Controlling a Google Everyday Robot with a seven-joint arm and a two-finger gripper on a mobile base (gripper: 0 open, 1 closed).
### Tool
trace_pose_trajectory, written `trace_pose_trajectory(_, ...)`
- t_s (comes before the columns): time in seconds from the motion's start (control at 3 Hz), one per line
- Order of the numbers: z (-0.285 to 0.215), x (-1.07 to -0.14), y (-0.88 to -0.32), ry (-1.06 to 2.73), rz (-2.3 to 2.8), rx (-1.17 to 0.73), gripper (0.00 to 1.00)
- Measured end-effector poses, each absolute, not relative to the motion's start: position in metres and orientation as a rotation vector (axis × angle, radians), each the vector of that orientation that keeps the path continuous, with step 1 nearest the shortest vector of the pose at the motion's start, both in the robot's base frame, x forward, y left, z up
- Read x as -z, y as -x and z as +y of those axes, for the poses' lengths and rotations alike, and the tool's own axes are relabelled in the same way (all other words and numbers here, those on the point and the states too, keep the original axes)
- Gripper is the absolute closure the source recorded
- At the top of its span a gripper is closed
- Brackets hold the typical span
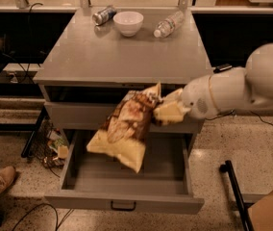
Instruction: Place brown chip bag into middle drawer
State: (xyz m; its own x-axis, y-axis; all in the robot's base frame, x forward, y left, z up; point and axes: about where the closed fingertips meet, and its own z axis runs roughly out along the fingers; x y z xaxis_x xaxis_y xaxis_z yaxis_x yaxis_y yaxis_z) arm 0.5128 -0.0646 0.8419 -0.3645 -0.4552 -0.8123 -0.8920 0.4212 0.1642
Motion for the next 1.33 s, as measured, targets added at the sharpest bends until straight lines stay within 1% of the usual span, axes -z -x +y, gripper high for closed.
trace_pose_trajectory(0.33,-0.026,-0.778,-0.485,1.062,2.049,-0.933,1.0)
trace_pose_trajectory(0.67,-0.016,-0.741,-0.46,1.075,2.106,-0.966,1.0)
trace_pose_trajectory(1.33,-0.017,-0.723,-0.463,1.02,2.121,-0.967,1.0)
